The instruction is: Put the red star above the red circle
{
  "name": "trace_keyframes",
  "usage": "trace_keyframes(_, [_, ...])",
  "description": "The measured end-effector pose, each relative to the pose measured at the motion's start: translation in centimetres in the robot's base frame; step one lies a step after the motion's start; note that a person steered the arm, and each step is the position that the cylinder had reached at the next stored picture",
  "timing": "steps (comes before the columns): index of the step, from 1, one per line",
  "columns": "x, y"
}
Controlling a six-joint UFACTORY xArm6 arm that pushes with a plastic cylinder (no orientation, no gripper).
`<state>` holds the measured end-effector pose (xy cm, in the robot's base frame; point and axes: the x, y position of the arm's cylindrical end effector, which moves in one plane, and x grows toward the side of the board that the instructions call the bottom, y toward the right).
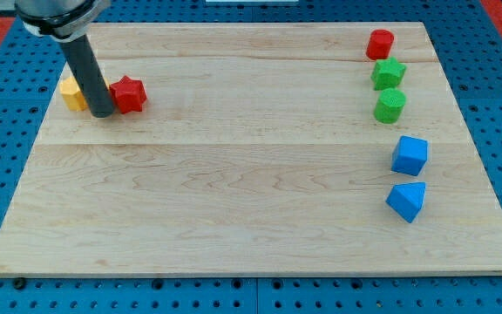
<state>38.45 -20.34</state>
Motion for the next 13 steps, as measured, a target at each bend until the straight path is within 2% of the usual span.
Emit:
trace_keyframes(1, [-2.6,0.6])
trace_keyframes(5, [-6.3,16.1])
trace_keyframes(7, [-8.5,21.9])
trace_keyframes(9, [-7.6,21.0])
trace_keyframes(10, [-7.5,16.5])
trace_keyframes(11, [-9.8,15.4])
trace_keyframes(13, [-10.5,22.7])
